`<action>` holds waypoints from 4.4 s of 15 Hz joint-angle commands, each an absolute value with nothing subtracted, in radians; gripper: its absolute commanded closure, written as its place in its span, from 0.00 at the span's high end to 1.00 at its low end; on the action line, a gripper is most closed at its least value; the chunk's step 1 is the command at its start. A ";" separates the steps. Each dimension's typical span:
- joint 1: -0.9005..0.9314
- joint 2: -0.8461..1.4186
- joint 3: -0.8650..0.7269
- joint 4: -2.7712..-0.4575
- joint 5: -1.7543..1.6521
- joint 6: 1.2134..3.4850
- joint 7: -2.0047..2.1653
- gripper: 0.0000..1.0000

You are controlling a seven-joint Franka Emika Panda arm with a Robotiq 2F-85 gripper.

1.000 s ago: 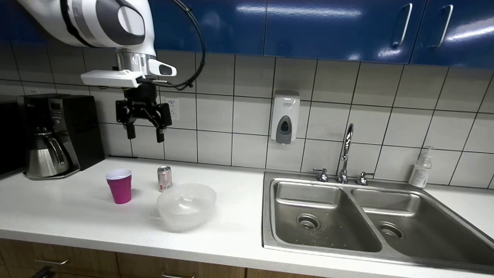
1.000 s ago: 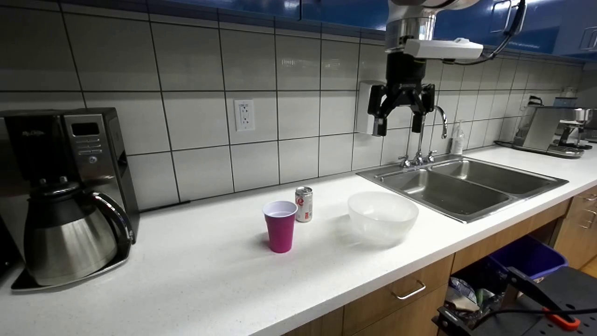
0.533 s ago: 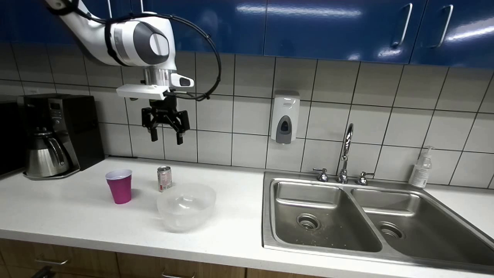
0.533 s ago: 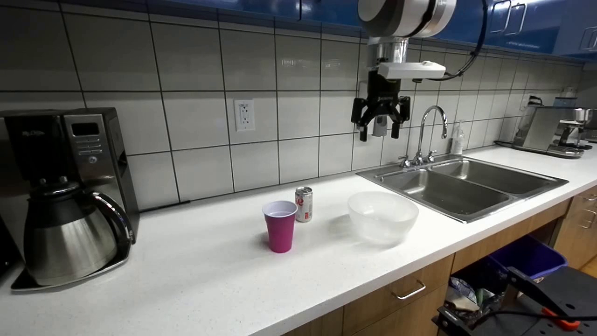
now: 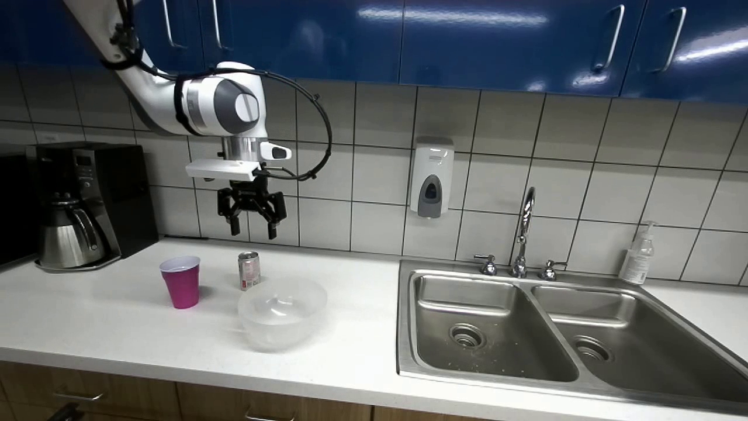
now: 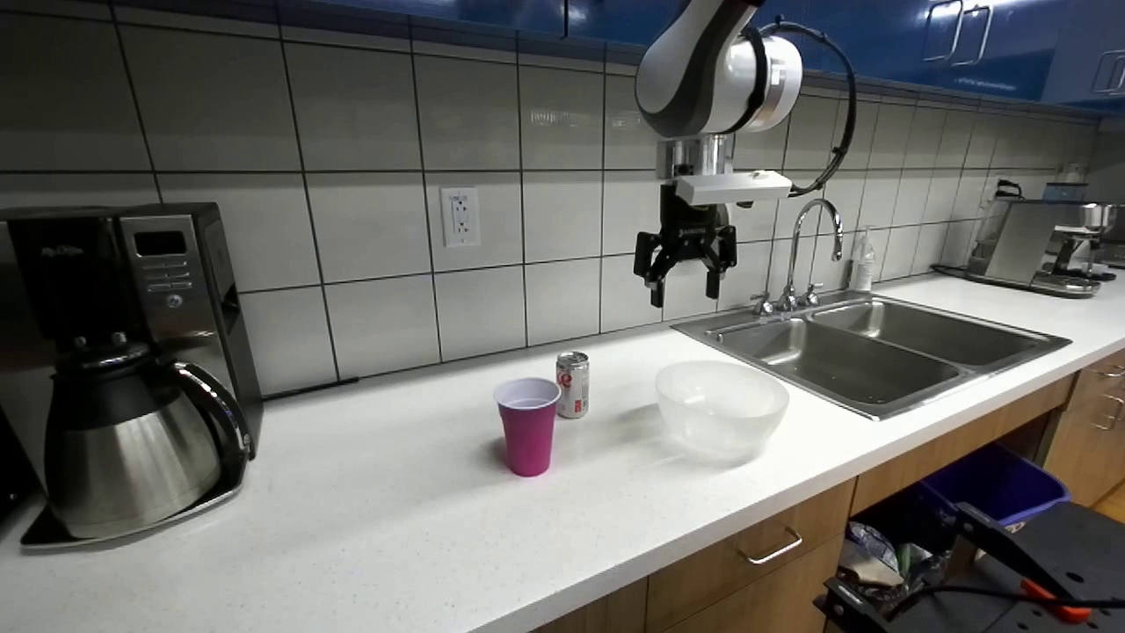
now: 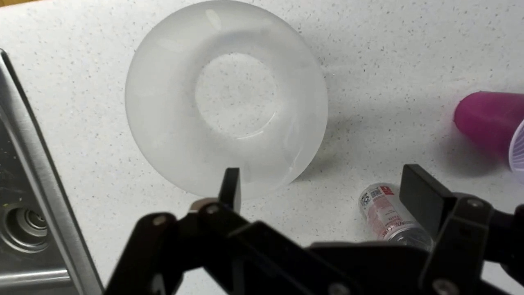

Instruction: Pick up the can, then put it in the bowl

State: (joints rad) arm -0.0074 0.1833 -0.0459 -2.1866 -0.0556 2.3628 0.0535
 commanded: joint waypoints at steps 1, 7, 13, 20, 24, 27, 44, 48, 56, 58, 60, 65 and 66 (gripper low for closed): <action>0.008 0.243 -0.040 -2.169 -0.091 2.421 0.081 1.00; 0.029 0.360 -0.041 -2.091 -0.080 2.486 0.080 1.00; 0.053 0.469 -0.033 -1.930 -0.068 2.451 0.097 1.00; 0.099 0.602 -0.030 -1.737 -0.070 2.418 0.129 1.00; 0.109 0.672 -0.033 -1.638 -0.069 2.377 0.136 1.00; 0.108 0.711 -0.035 -1.584 -0.067 2.334 0.136 1.00; 0.111 0.751 -0.024 -1.569 -0.071 2.271 0.116 1.00; 0.113 0.752 -0.017 -1.575 -0.078 2.289 0.094 1.00; 0.122 0.781 -0.017 -1.559 -0.096 2.322 0.070 1.00; 0.123 0.799 -0.018 -1.546 -0.100 2.317 0.069 1.00; 0.124 0.814 -0.017 -1.538 -0.103 2.317 0.065 1.00; 0.127 0.845 -0.019 -1.514 -0.110 2.328 0.053 1.00; 0.126 0.851 -0.019 -1.508 -0.111 2.329 0.049 1.00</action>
State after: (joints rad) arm 0.1287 0.8248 -0.0216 -1.5507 -0.0903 2.3259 0.0697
